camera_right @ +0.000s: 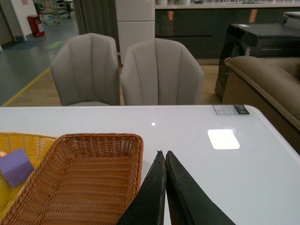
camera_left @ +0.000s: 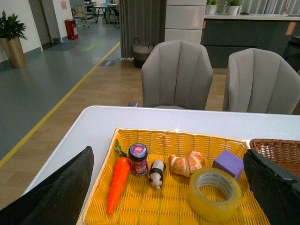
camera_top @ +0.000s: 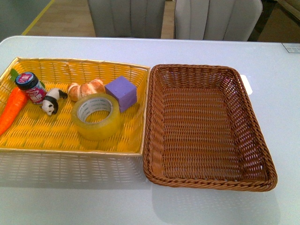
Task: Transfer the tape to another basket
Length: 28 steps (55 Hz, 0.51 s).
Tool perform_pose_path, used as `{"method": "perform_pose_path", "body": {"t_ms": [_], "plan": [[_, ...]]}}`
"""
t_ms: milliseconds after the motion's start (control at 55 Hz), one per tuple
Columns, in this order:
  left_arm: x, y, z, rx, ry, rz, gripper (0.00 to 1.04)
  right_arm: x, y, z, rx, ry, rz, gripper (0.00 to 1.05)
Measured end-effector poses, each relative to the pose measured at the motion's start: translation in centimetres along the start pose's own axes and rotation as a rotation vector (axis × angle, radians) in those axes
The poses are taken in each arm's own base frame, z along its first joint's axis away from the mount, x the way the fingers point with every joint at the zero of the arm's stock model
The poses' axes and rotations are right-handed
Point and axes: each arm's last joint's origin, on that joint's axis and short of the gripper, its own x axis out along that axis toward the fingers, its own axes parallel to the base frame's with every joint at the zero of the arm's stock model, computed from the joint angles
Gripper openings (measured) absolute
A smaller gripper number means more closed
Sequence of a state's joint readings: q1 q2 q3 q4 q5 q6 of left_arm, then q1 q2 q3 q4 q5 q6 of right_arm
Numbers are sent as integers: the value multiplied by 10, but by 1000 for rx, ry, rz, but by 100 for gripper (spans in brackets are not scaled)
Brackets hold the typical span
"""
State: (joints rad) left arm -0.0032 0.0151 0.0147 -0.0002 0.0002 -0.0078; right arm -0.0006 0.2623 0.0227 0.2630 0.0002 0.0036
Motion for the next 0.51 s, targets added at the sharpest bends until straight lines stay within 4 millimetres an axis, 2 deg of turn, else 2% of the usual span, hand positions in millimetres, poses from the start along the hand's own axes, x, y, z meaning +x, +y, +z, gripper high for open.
{"method": "perform_pose_path", "body": {"t_ms": [509], "plan": [[0, 0, 0, 0, 0, 0, 96, -17, 0, -3, 0, 6, 0, 2]]}}
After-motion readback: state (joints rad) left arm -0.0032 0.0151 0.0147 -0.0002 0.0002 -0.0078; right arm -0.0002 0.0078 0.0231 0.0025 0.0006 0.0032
